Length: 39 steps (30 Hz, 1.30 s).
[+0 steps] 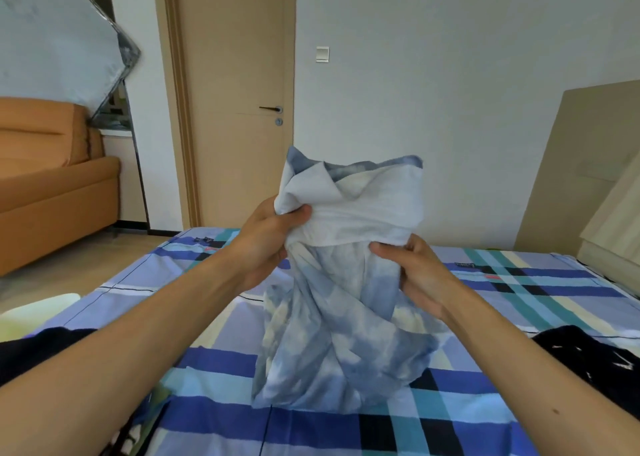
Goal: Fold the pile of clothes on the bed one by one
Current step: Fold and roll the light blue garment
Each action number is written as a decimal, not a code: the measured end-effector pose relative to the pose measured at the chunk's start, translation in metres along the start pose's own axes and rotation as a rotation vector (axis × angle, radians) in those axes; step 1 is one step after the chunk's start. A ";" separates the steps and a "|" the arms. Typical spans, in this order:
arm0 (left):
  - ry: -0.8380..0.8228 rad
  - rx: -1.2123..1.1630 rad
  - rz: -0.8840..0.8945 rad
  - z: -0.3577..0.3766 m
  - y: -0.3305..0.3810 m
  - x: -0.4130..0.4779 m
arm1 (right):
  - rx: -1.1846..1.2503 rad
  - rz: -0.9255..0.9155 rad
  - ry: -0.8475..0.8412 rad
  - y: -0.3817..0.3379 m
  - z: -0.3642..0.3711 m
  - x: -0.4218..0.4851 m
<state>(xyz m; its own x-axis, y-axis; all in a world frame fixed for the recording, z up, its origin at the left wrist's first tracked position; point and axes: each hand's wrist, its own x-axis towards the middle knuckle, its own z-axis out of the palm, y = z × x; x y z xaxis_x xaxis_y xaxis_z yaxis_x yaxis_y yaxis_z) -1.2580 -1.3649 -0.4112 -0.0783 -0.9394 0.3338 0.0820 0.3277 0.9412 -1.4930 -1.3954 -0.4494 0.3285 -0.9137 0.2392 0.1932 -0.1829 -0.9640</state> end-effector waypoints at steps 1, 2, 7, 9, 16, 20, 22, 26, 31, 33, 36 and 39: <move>0.003 0.074 -0.003 -0.005 0.002 0.012 | -0.052 -0.006 0.032 -0.007 0.000 0.014; 0.014 0.161 0.008 -0.010 0.012 0.032 | -0.145 -0.024 0.060 -0.026 0.002 0.034; 0.206 0.456 0.249 -0.004 0.159 0.150 | -0.528 -0.393 0.358 -0.209 0.032 0.135; 0.332 0.406 0.451 0.004 0.256 0.180 | -0.554 -0.634 0.439 -0.311 0.054 0.149; 0.286 0.469 0.766 0.029 0.431 0.154 | -0.623 -0.903 0.348 -0.461 0.078 0.098; 0.233 0.506 0.752 0.028 0.426 0.134 | -0.633 -0.875 0.289 -0.452 0.072 0.082; 0.196 0.517 0.714 0.026 0.411 0.125 | -0.642 -0.819 0.263 -0.437 0.068 0.078; 0.134 0.520 0.618 0.016 0.364 0.106 | -0.654 -0.655 0.162 -0.389 0.061 0.063; -0.069 0.484 0.384 -0.006 0.266 0.073 | -0.712 -0.338 -0.185 -0.305 0.051 0.021; -0.232 0.474 0.222 -0.022 0.209 0.055 | -0.687 -0.183 -0.321 -0.255 0.038 0.009; -0.425 0.437 0.034 -0.041 0.123 0.041 | -0.624 0.055 -0.422 -0.174 0.013 0.008; -0.339 0.450 -0.208 -0.045 0.044 0.048 | -0.673 0.275 -0.384 -0.099 -0.011 0.036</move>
<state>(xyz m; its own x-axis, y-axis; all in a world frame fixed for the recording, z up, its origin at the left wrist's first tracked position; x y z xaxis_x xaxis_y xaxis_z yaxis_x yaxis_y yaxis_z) -1.2135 -1.4002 -0.3562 -0.3660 -0.9281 0.0683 -0.3918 0.2203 0.8933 -1.5107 -1.4140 -0.3464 0.5999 -0.7924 -0.1106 -0.4965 -0.2603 -0.8281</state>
